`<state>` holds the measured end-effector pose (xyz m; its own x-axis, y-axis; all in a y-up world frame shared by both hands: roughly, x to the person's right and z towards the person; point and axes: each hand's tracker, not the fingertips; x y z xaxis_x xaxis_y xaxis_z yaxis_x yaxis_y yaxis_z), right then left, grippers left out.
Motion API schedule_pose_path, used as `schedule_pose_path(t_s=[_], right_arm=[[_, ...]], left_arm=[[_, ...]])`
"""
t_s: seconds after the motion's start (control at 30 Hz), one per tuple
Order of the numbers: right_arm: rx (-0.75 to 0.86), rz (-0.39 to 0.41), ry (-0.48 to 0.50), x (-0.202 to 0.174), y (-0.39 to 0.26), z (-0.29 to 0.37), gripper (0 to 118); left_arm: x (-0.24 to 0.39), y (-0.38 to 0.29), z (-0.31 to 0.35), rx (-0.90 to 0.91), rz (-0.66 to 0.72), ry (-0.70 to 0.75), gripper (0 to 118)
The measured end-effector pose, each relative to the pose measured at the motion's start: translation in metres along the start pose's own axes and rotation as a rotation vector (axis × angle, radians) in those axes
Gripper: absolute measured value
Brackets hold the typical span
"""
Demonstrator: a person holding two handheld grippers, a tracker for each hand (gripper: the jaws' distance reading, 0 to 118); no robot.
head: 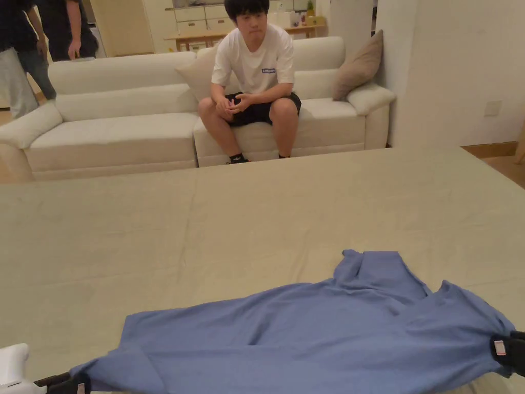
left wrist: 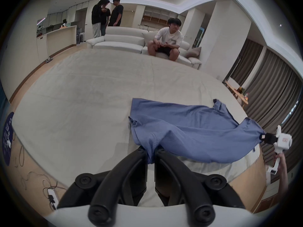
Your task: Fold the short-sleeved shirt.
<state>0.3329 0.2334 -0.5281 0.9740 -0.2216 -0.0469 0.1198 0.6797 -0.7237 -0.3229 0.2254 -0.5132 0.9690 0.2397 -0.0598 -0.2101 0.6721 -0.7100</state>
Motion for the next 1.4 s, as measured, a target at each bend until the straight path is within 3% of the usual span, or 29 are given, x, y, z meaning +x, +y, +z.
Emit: schedule_pose_path(t_s=[0.07, 0.2, 0.3, 0.47, 0.5, 0.57, 0.6, 0.63, 0.67, 0.73, 0.83, 0.87, 0.9, 0.93, 0.97, 1.0, 1.03, 1.23, 1.27, 1.3, 1.37, 1.4], right_arm=[[-0.073, 0.048, -0.01, -0.005, -0.019, 0.018, 9], [-0.204, 0.061, -0.018, 0.004, -0.076, 0.01, 9], [-0.295, 0.023, -0.042, 0.012, -0.113, -0.018, 9], [-0.247, 0.05, -0.076, 0.027, -0.144, -0.047, 9], [-0.241, 0.062, -0.083, 0.027, -0.143, -0.046, 15], [-0.253, 0.106, -0.122, 0.032, -0.14, -0.045, 88], [-0.276, 0.119, -0.134, 0.034, -0.136, -0.042, 108], [-0.261, 0.1, -0.119, 0.037, -0.128, -0.032, 108], [-0.173, 0.071, -0.101, 0.037, -0.116, -0.015, 107], [0.01, 0.048, -0.091, 0.029, -0.089, 0.02, 107], [0.317, 0.091, -0.079, 0.002, -0.053, 0.069, 114], [0.351, 0.075, -0.083, -0.004, -0.04, 0.076, 113], [0.348, 0.039, -0.066, -0.008, -0.03, 0.079, 108], [0.331, 0.009, -0.028, -0.01, -0.02, 0.081, 89], [0.344, -0.02, 0.006, -0.019, -0.01, 0.083, 53], [0.386, -0.035, 0.008, -0.022, -0.005, 0.082, 13], [0.394, -0.033, 0.003, -0.025, -0.001, 0.078, 0], [0.379, 0.007, -0.054, -0.033, 0.016, 0.049, 0], [0.37, 0.01, -0.047, -0.032, 0.018, 0.044, 0], [0.352, 0.007, -0.035, -0.031, 0.019, 0.039, 0], [0.325, 0.012, -0.038, -0.03, 0.017, 0.029, 0], [0.303, 0.022, -0.049, -0.03, 0.016, 0.025, 0]], left_arm=[[-0.006, -0.023, 0.009, -0.056, -0.012, 0.014, 6], [-0.016, -0.071, 0.003, -0.167, 0.009, 0.051, 6], [-0.026, -0.094, -0.019, -0.231, 0.034, 0.067, 6], [-0.026, -0.119, -0.043, -0.302, 0.032, 0.106, 6], [-0.03, -0.121, -0.045, -0.313, 0.029, 0.109, 8], [-0.033, -0.127, -0.045, -0.278, 0.029, 0.076, 26], [-0.033, -0.124, -0.042, -0.273, 0.048, 0.065, 44], [-0.028, -0.118, -0.036, -0.292, 0.093, 0.042, 79], [-0.023, -0.108, -0.03, -0.306, 0.094, 0.084, 100], [-0.015, -0.083, -0.001, -0.18, 0.058, 0.095, 104], [-0.003, -0.037, 0.037, 0.038, 0.042, 0.055, 104], [0.002, -0.021, 0.044, 0.079, 0.042, 0.042, 102], [0.006, -0.006, 0.052, 0.094, 0.056, 0.029, 91], [0.009, 0.008, 0.054, 0.114, 0.057, 0.007, 47], [0.013, 0.022, 0.056, 0.192, 0.03, -0.016, 0], [0.016, 0.034, 0.052, 0.257, 0.006, -0.028, 0], [0.024, 0.048, 0.04, 0.237, 0.008, 0.006, 0], [0.015, 0.123, -0.073, 0.075, 0.033, -0.037, 0], [0.009, 0.13, -0.096, 0.028, 0.055, -0.031, 6], [0.011, 0.13, -0.119, -0.032, 0.067, -0.052, 13], [0.0, 0.131, -0.157, -0.128, 0.105, -0.023, 39], [-0.004, 0.128, -0.175, -0.203, 0.108, 0.025, 88]])
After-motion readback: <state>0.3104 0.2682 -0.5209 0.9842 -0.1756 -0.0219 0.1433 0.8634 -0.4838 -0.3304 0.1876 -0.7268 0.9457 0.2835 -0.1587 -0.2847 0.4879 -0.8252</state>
